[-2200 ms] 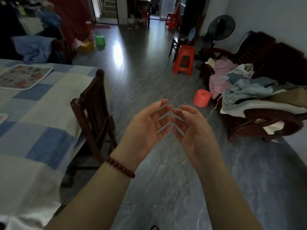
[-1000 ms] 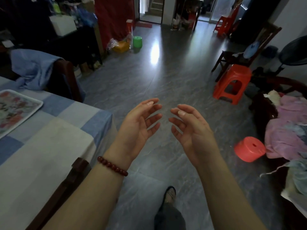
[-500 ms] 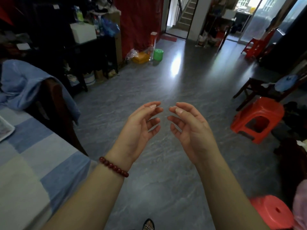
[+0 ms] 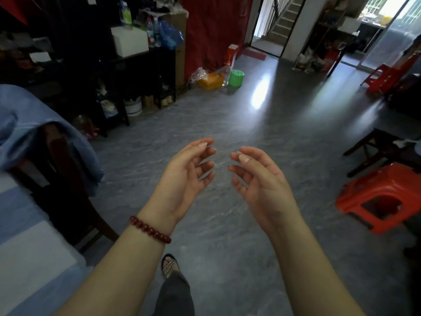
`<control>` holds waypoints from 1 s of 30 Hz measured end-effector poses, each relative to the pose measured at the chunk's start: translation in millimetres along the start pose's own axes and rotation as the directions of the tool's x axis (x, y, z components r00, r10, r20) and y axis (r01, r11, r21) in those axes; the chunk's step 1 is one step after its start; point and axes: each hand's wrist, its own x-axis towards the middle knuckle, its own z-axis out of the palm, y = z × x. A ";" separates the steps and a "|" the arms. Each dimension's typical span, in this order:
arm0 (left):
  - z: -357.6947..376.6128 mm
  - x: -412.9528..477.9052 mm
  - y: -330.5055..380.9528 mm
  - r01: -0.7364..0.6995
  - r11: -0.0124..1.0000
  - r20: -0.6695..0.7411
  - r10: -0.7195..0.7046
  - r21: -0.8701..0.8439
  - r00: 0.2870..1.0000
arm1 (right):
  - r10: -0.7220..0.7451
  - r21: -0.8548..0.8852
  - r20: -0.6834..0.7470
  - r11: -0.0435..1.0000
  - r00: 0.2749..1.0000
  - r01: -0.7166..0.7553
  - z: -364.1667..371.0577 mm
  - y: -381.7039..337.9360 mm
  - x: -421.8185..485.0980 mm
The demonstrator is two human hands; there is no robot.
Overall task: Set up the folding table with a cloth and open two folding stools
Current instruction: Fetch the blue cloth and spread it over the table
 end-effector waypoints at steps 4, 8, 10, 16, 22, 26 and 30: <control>-9.2 76.4 23.0 -0.005 1.000 -0.037 0.005 -0.001 0.999 | 0.008 -0.025 0.008 1.000 1.000 -0.008 15.6 -4.4 84.2; -20.2 145.2 63.9 -0.047 0.999 -0.051 0.046 -0.017 0.998 | 0.017 -0.037 0.062 0.999 0.998 -0.014 46.2 -14.4 164.5; -27.3 172.4 84.2 -0.068 0.998 -0.044 0.067 -0.004 0.997 | 0.016 -0.025 0.082 1.000 0.997 -0.014 61.9 -17.4 198.4; -61.8 223.5 124.2 -0.119 0.993 -0.106 0.120 0.013 0.987 | 0.055 -0.004 0.163 0.998 0.985 -0.055 102.9 -6.9 270.2; -105.1 251.3 156.3 -0.197 0.978 -0.224 0.207 0.065 0.952 | 0.127 -0.028 0.283 0.992 0.951 -0.124 147.5 10.3 331.1; -134.1 272.7 177.0 -0.256 0.958 -0.286 0.284 0.131 0.915 | 0.191 -0.059 0.398 0.981 0.897 -0.183 181.9 26.1 374.3; -159.4 304.1 201.9 -0.332 0.935 -0.398 0.354 0.126 0.846 | 0.242 -0.097 0.504 0.970 0.829 -0.224 219.1 36.6 426.6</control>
